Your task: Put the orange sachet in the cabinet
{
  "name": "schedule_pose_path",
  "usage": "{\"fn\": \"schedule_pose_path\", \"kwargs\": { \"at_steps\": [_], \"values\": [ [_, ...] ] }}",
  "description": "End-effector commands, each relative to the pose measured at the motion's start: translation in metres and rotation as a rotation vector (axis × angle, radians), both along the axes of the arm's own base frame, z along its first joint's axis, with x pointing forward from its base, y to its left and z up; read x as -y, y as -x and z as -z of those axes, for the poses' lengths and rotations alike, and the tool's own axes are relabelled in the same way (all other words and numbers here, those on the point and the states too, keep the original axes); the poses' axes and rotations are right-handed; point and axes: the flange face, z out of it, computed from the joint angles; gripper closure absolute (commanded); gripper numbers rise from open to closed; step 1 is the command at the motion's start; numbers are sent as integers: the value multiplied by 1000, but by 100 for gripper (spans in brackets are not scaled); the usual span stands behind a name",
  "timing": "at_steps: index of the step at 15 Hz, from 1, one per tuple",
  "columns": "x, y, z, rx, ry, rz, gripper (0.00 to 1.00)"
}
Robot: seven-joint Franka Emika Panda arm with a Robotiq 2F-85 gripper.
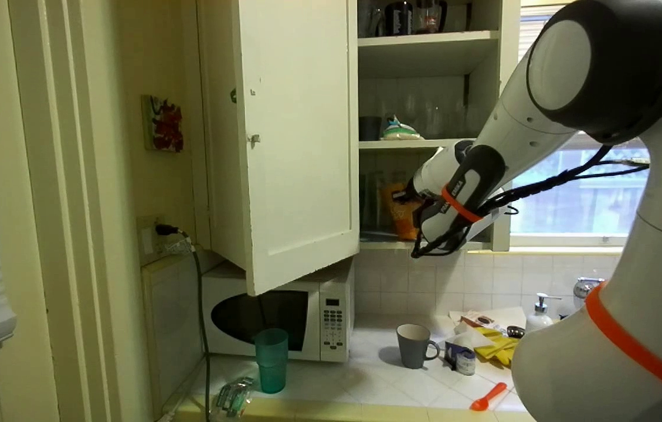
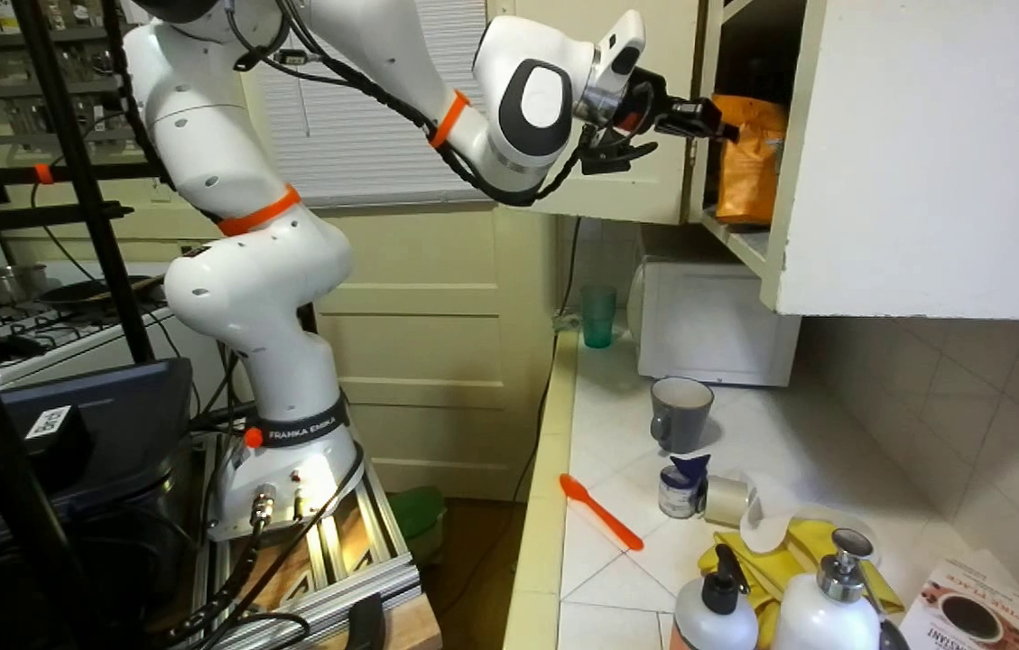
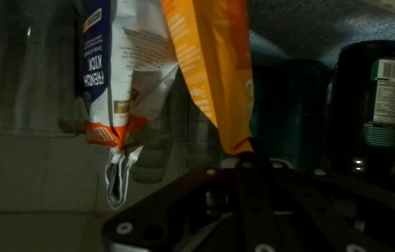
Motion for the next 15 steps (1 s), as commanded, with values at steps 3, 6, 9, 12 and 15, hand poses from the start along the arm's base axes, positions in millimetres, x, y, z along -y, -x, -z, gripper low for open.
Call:
{"fn": "schedule_pose_path", "kwargs": {
  "at_steps": [3, 6, 9, 12, 15],
  "values": [
    [-5, -13, -2, 27, -29, -41, 100],
    [-6, -14, -4, 36, -48, -40, 100],
    [-1, -13, -9, 55, -53, -25, 100],
    [14, -12, -9, 65, -52, 5, 100],
    [31, -9, -12, 78, -63, 53, 100]
  ]
}}
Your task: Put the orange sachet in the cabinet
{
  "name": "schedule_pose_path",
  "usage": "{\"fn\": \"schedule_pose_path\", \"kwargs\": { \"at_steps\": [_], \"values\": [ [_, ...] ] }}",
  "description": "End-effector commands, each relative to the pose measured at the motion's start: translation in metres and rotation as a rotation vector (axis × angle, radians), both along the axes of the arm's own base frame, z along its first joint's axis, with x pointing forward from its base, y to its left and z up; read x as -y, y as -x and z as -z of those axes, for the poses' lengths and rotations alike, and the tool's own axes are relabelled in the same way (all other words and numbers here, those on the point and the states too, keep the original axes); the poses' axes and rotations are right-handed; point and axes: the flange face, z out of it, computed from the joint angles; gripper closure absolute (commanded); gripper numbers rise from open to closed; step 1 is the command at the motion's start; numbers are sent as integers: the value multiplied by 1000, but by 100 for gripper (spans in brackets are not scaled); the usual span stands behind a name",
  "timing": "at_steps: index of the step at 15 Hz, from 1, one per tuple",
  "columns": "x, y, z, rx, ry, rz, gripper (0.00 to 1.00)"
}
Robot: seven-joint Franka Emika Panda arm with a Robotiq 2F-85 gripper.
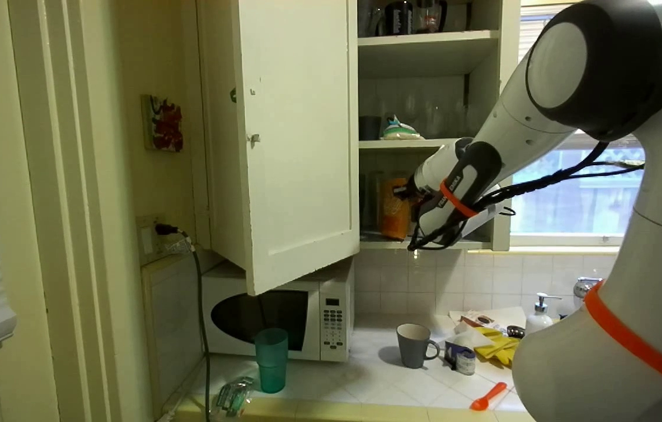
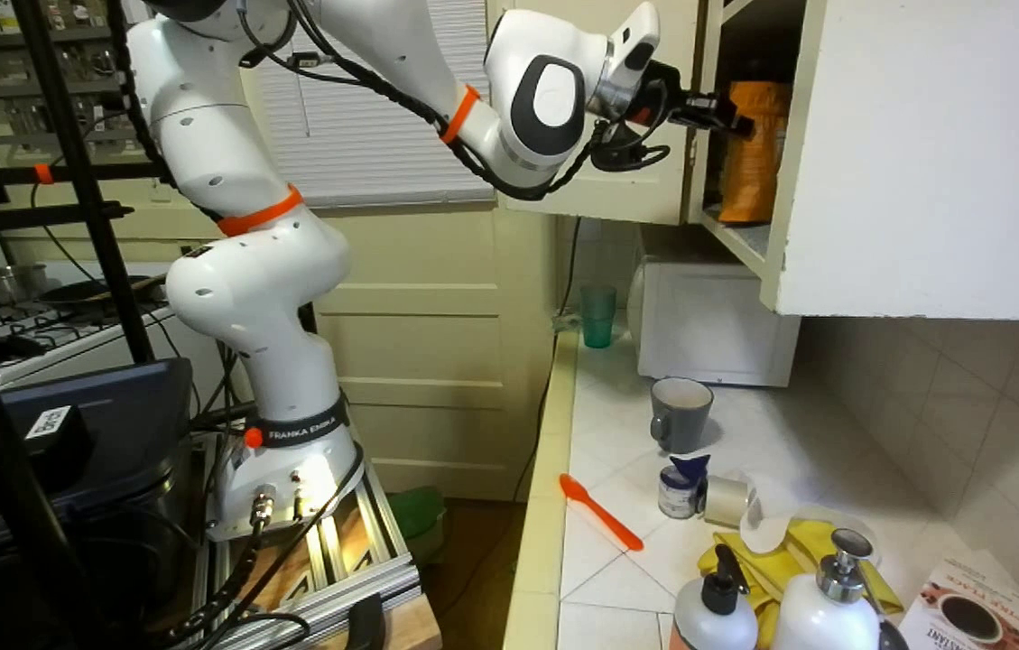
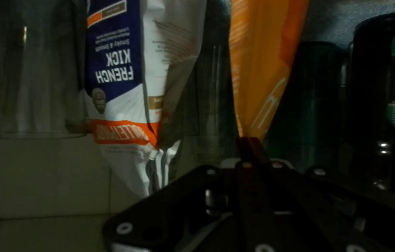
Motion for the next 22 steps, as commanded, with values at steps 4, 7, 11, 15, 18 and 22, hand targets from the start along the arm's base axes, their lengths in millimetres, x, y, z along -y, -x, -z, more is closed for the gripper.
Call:
{"fn": "schedule_pose_path", "kwargs": {
  "at_steps": [4, 7, 11, 15, 18, 22],
  "values": [
    [33, 2, -3, 40, -27, 88, 74],
    [33, 2, 0, 36, -46, 105, 59],
    [22, 8, -3, 41, -33, 109, 29],
    [26, 8, -5, 47, -19, 119, 0],
    [29, 6, -3, 40, -22, 124, 0],
    [34, 4, -4, 40, -11, 132, 0]
  ]
}}
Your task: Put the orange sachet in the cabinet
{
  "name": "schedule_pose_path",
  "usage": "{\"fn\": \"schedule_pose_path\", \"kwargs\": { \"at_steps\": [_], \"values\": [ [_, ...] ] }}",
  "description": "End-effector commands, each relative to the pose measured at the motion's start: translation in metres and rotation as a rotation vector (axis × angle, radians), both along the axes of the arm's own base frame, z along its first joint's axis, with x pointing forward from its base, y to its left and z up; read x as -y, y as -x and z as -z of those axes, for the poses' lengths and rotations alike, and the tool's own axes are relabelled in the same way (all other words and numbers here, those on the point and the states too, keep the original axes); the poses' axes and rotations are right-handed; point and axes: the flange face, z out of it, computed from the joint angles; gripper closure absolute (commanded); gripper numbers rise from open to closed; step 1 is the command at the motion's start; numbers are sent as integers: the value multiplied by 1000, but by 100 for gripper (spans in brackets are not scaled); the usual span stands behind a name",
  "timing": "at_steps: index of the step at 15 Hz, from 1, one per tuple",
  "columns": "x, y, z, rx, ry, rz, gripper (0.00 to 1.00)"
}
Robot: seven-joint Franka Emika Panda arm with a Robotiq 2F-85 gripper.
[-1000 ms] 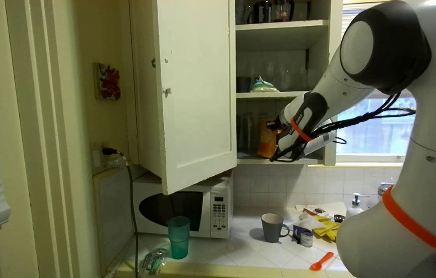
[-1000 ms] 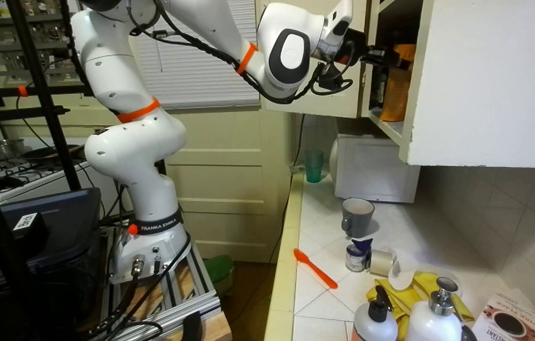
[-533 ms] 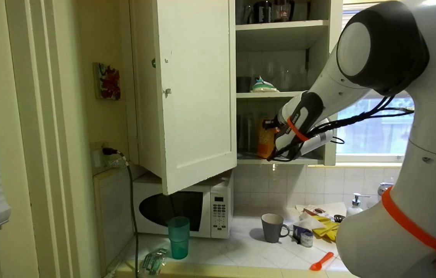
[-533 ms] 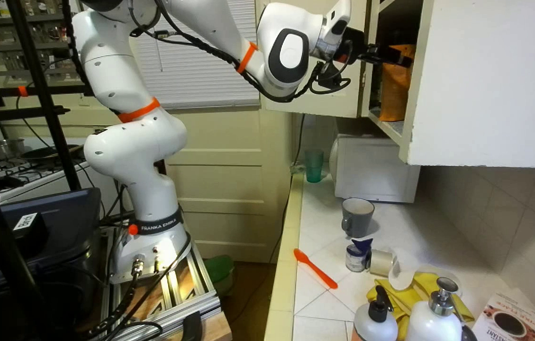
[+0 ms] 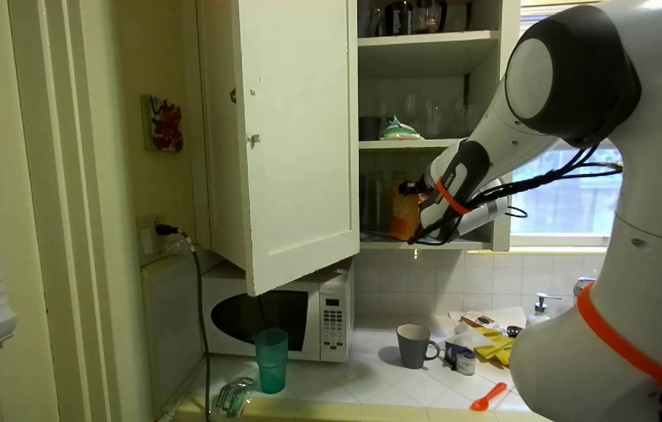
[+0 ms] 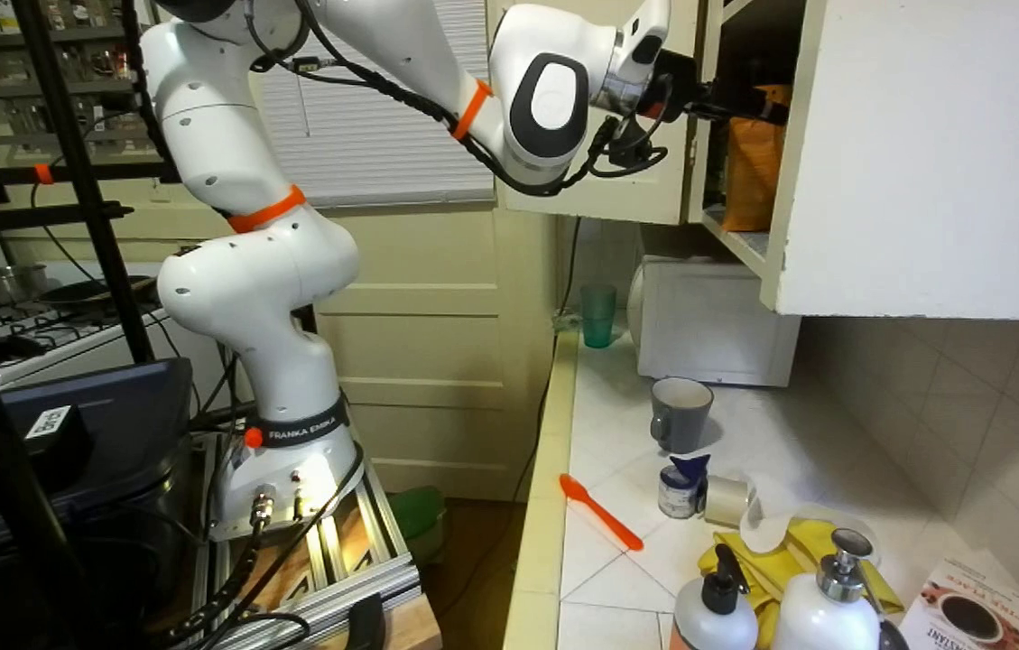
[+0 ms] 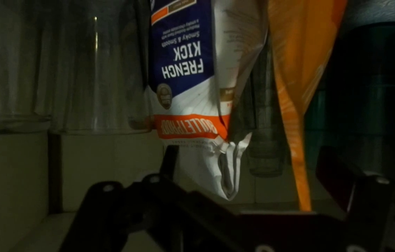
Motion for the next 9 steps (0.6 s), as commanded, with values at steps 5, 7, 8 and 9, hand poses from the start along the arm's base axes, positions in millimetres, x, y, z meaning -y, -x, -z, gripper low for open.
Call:
{"fn": "schedule_pose_path", "kwargs": {
  "at_steps": [5, 7, 8, 9],
  "values": [
    [14, -7, -3, 6, 54, 7, 0],
    [18, -11, -4, 3, 72, 6, 0],
    [21, -13, -4, 0, 78, 6, 0],
    [23, -16, -3, -3, 82, 5, 0]
  ]
}}
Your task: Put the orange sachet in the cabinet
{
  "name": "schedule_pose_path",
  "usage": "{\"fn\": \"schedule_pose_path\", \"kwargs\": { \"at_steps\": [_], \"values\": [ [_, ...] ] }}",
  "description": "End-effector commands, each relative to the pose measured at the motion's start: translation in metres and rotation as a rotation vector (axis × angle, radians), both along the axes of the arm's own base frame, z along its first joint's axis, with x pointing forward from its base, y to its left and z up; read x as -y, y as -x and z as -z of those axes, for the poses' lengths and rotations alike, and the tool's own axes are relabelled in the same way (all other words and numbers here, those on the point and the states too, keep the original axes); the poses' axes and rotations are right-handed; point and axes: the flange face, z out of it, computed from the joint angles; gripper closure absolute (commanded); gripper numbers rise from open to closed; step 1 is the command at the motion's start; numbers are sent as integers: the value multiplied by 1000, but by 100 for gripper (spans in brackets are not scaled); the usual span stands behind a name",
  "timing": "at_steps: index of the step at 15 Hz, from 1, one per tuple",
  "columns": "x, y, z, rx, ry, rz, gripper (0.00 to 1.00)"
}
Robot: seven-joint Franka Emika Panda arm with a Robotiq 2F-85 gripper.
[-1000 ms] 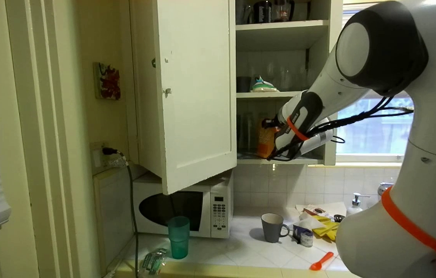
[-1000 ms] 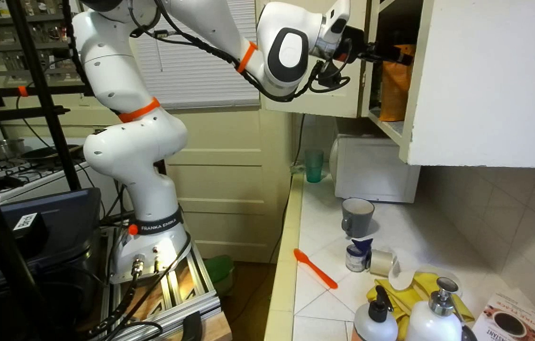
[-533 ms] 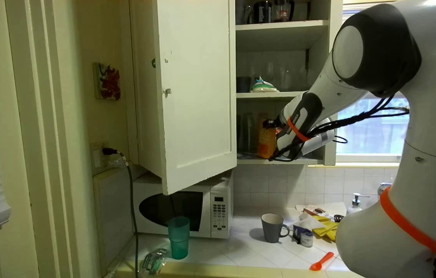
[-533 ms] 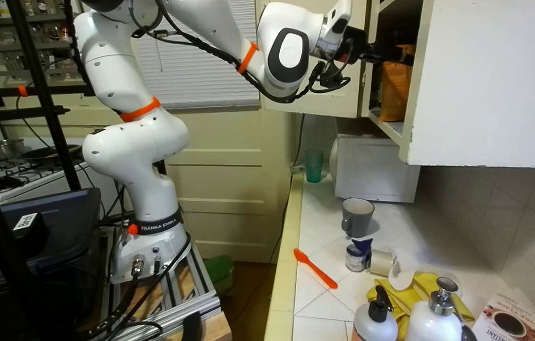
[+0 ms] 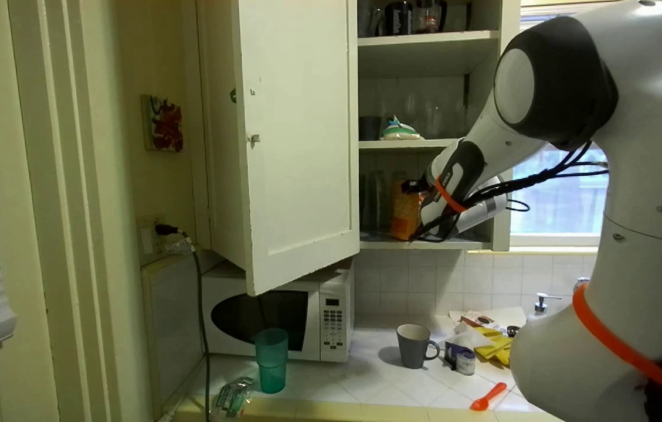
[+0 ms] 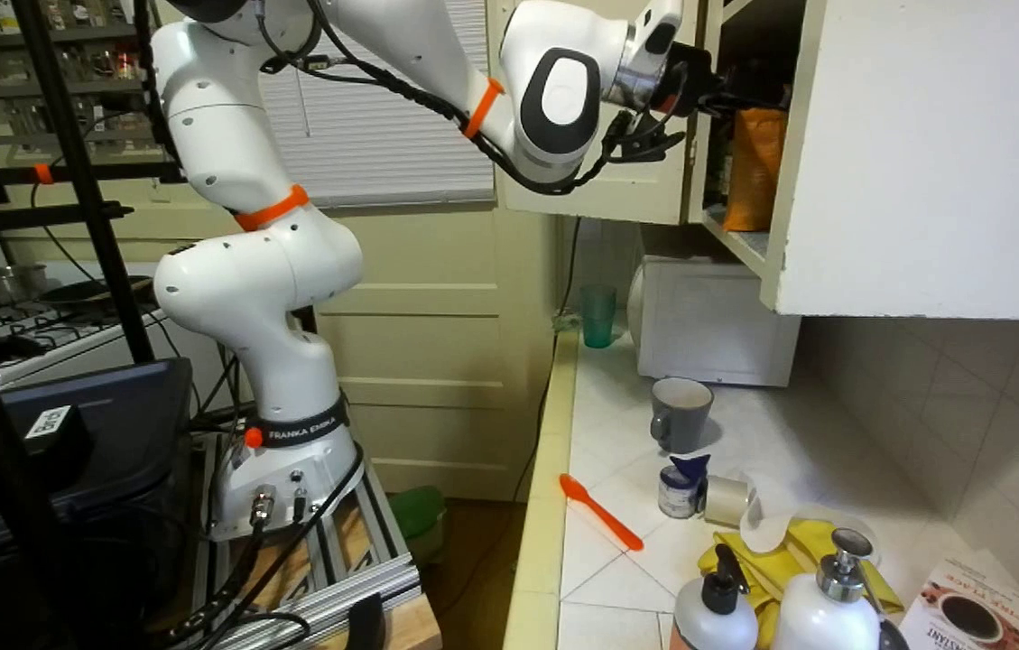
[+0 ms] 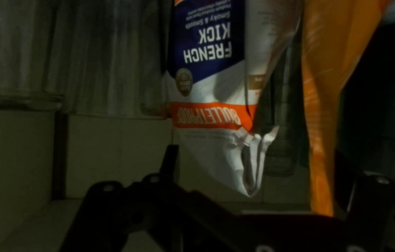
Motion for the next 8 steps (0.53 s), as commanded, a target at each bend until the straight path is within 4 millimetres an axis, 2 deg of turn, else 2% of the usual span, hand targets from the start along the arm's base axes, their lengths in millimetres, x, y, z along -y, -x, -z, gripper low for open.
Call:
{"fn": "schedule_pose_path", "kwargs": {
  "at_steps": [1, 8],
  "values": [
    [10, -11, 4, 12, 19, -12, 0],
    [12, -26, 12, 13, 52, -55, 0]
  ]
}}
